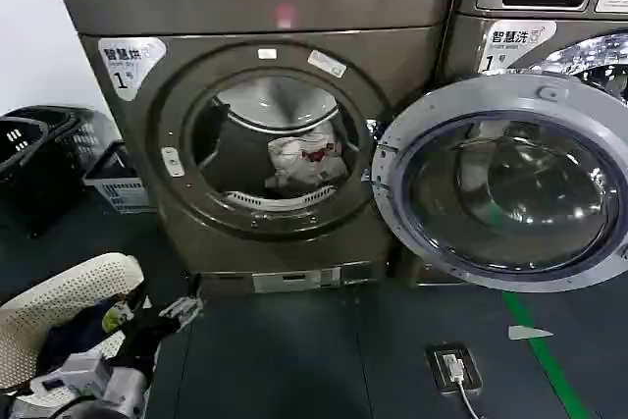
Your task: Grasp the clothes from the dryer.
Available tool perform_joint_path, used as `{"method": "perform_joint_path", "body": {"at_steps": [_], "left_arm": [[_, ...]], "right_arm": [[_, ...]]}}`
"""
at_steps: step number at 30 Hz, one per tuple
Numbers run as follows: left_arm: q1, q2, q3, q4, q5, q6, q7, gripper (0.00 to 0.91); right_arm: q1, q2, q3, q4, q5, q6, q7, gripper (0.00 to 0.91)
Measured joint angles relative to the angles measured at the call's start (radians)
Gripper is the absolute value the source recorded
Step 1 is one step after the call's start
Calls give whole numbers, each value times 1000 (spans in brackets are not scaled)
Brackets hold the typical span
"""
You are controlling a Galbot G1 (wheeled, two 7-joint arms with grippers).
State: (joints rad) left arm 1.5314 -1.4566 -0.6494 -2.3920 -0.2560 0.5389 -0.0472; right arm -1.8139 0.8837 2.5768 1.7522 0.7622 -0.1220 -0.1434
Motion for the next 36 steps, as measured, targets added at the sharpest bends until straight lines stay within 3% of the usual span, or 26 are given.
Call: {"method": "perform_joint_path", "body": {"at_steps": [30, 36], "left_arm": [[2, -14, -25, -27, -5, 7, 14, 907], [-2, -14, -18, -31, -5, -29, 34, 907]], "right_arm": [[9, -5, -5, -15, 21, 11, -11, 907], [9, -7, -4, -15, 21, 11, -13, 907]]}}
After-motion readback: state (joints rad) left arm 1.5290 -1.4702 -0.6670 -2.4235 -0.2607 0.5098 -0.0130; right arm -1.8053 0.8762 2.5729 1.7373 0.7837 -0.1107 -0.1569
